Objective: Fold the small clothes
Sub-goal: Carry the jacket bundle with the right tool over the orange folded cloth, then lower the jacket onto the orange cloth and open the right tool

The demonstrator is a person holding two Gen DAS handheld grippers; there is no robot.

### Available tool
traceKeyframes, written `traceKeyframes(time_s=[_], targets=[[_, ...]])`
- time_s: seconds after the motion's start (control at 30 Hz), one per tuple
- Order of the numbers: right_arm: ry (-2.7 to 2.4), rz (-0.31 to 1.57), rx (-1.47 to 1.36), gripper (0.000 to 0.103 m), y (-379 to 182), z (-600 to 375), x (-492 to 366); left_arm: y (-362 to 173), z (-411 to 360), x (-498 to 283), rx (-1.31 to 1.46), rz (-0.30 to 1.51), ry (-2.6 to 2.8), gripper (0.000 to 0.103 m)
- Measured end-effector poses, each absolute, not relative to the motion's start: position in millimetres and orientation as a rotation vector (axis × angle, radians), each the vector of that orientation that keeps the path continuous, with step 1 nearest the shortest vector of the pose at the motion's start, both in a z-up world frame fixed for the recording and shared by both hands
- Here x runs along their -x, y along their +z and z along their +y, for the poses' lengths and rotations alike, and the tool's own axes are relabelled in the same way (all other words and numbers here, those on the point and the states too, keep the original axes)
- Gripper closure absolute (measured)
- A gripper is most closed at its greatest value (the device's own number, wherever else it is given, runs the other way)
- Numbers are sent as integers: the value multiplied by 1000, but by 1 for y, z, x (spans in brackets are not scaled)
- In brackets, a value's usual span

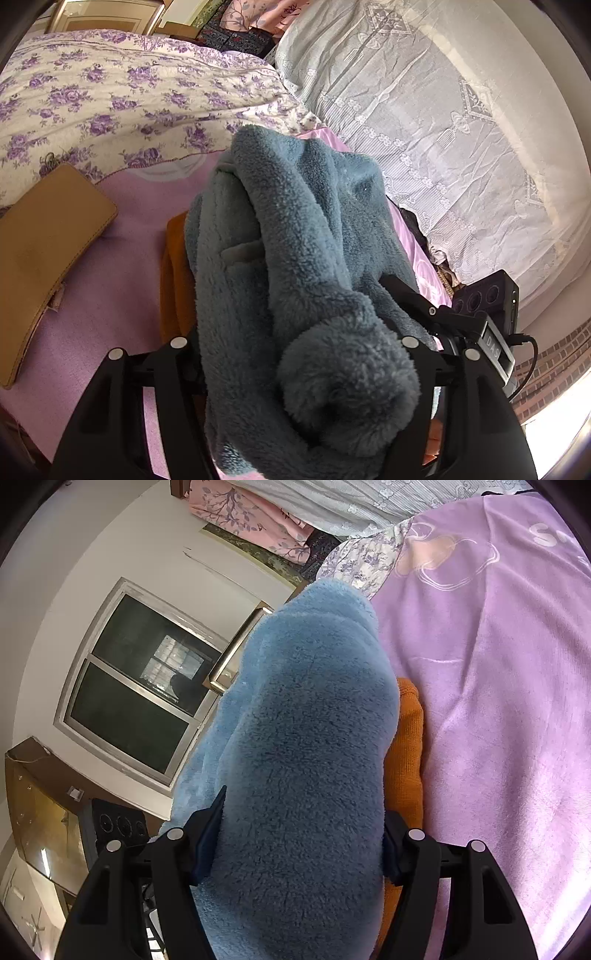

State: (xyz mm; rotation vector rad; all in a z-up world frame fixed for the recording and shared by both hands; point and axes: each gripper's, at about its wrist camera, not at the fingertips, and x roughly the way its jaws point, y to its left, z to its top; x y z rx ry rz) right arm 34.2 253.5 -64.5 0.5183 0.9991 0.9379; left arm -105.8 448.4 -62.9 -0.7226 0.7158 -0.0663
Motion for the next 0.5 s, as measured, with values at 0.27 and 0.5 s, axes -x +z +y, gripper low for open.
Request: traceKeyframes(time_s=[0.27, 0.5], targets=[[925, 1025, -537, 30, -100, 249, -45, -99, 449, 89, 740, 751, -50, 21], [941, 1003, -510, 30, -107, 250, -49, -103, 443, 88, 692, 736, -11, 20]])
